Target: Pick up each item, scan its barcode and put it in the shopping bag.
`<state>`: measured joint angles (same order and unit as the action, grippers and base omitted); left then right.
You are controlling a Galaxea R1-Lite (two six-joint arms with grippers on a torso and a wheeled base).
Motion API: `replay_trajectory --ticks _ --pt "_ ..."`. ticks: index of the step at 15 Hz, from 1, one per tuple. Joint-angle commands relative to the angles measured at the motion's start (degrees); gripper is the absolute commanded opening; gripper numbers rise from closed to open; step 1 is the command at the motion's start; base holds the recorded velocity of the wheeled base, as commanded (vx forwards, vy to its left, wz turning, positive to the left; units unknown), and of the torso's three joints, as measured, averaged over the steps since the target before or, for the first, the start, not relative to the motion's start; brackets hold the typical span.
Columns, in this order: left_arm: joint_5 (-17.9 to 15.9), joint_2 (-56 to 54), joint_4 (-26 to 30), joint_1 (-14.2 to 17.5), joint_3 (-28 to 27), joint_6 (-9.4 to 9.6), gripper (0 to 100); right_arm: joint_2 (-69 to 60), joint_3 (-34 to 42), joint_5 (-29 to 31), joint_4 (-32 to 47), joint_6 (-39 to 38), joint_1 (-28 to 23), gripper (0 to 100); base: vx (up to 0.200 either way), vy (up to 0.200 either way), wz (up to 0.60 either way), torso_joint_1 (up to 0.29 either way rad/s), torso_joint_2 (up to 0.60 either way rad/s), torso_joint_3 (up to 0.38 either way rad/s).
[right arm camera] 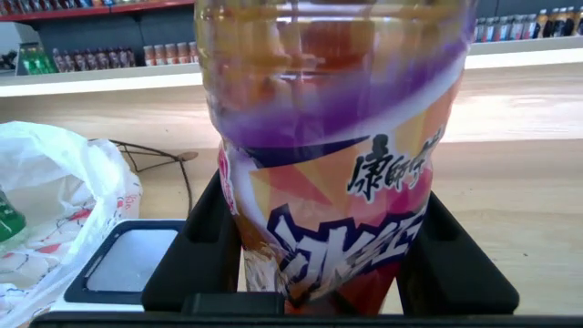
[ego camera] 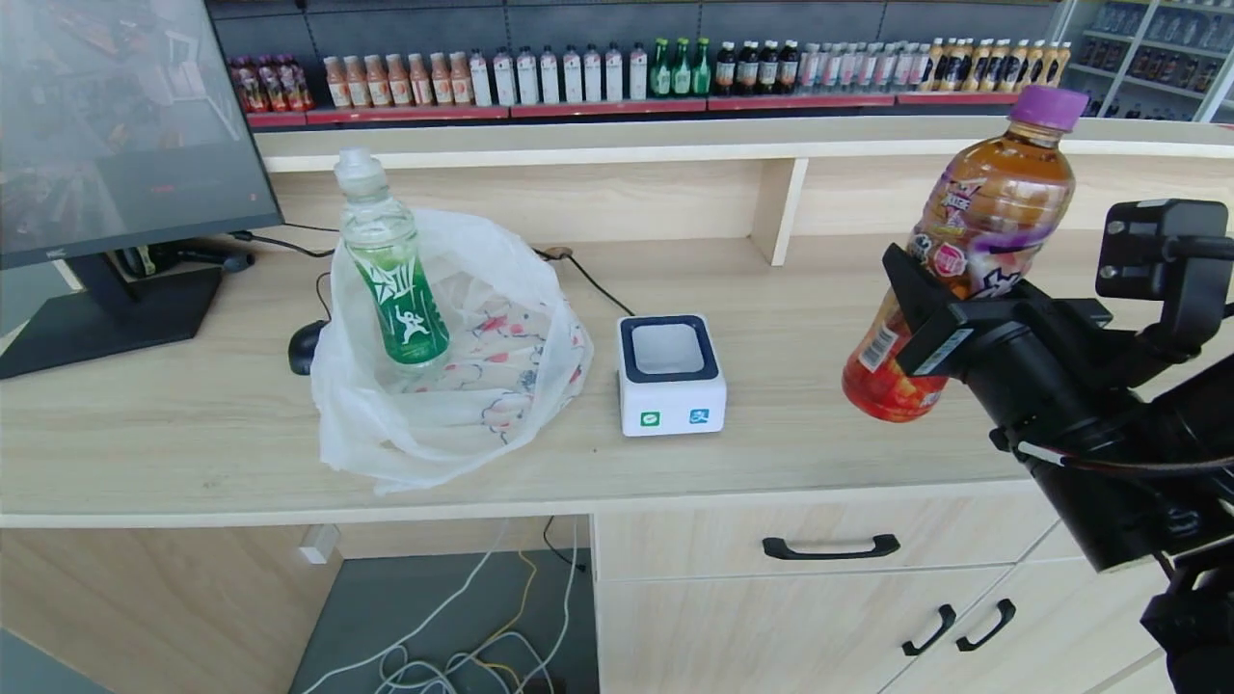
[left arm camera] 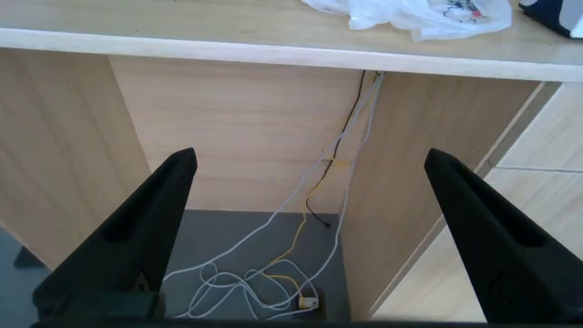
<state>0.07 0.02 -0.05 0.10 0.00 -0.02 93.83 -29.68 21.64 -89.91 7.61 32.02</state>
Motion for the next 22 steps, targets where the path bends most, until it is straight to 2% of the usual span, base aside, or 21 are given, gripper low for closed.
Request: replay_trajectory --ticks 1,8,12,13,16,19,22 --pt "0.01 -0.02 -0.04 -0.01 0.00 0.02 100 -0.14 0.06 -0.02 -0.09 0.13 0.67 0 0.000 0.000 0.00 0.000 0.00 0.000" --pt "-0.07 -0.02 -0.04 -0.01 0.00 0.20 100 -0.32 -0.20 0.07 -0.09 3.12 2.08 0 0.000 0.000 0.00 0.000 0.00 0.000" --pt "0.01 -0.02 -0.04 -0.01 0.00 0.20 100 3.73 -4.15 0.42 -0.09 13.31 2.08 0 0.000 0.000 0.00 0.000 0.00 0.000" --pt "-0.07 -0.02 -0.04 -0.01 0.00 0.20 100 6.45 -8.02 0.86 -0.09 17.53 2.34 0 0.000 0.000 0.00 0.000 0.00 0.000" --pt "0.01 -0.02 -0.04 -0.01 0.00 0.20 100 11.20 -18.66 0.86 1.05 22.54 4.10 0 0.000 0.000 0.00 0.000 0.00 0.000" --pt "0.01 -0.02 -0.04 -0.01 0.00 0.20 100 12.87 -23.05 -0.28 4.48 27.81 4.98 0 0.000 0.000 0.00 0.000 0.00 0.000" --pt "0.01 -0.02 -0.04 -0.01 0.00 0.20 100 13.92 -24.63 -7.58 4.56 33.61 5.15 0 0.000 0.000 0.00 0.000 0.00 0.000"
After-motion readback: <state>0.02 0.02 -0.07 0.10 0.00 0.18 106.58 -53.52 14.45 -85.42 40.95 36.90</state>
